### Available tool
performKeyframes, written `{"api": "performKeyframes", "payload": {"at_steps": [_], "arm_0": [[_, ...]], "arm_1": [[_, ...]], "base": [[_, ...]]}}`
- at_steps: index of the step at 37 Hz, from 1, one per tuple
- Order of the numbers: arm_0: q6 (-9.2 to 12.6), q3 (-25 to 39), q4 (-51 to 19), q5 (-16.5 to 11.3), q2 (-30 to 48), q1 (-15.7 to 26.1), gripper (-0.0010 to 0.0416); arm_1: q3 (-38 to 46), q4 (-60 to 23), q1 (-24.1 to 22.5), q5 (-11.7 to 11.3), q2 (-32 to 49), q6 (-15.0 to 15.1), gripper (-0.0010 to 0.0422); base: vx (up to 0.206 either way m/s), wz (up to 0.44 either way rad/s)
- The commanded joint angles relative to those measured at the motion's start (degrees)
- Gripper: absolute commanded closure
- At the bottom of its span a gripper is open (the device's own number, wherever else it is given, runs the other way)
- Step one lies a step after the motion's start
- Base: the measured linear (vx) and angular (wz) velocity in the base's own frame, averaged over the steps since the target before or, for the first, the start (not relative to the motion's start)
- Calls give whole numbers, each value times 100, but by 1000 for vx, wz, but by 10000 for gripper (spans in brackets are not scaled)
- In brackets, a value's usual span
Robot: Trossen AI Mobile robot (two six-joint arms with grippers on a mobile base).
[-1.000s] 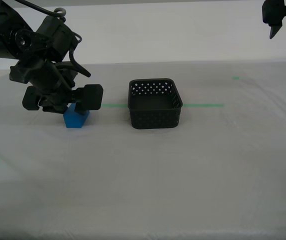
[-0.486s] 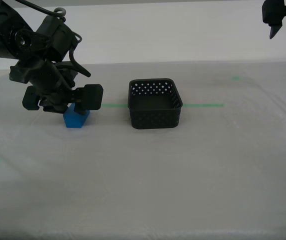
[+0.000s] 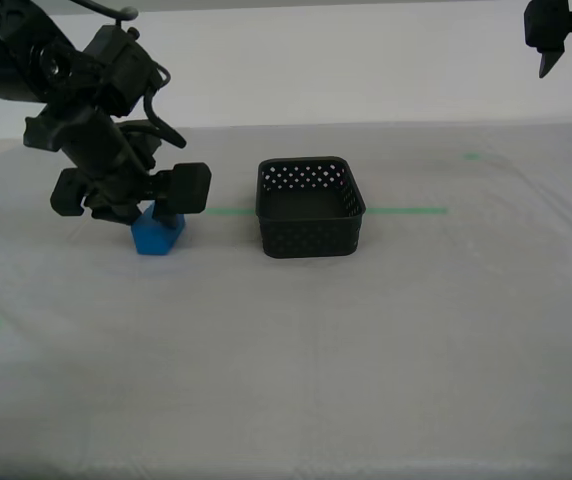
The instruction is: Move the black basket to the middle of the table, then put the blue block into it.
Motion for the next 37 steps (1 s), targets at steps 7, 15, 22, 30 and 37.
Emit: {"api": "performKeyframes", "payload": {"at_steps": [7, 15, 22, 30, 37], "arm_0": [[-2, 4, 7, 7, -4, 4, 12], [-2, 4, 7, 7, -4, 4, 12], [-2, 4, 7, 7, -4, 4, 12], [-2, 4, 9, 7, -4, 4, 12], [-2, 4, 7, 7, -4, 4, 12]], "arm_1": [[704, -988, -125, 157, -109, -13, 413], [1373, -1705, -306, 140, -227, -166, 412], [2083, -2216, -586, 9, -227, -184, 412], [2638, -2378, -1069, -208, -227, -330, 413], [2852, -2365, -1478, -498, -203, -863, 412]], "base": [[0, 0], [0, 0], [0, 0], [0, 0], [0, 0]]}}
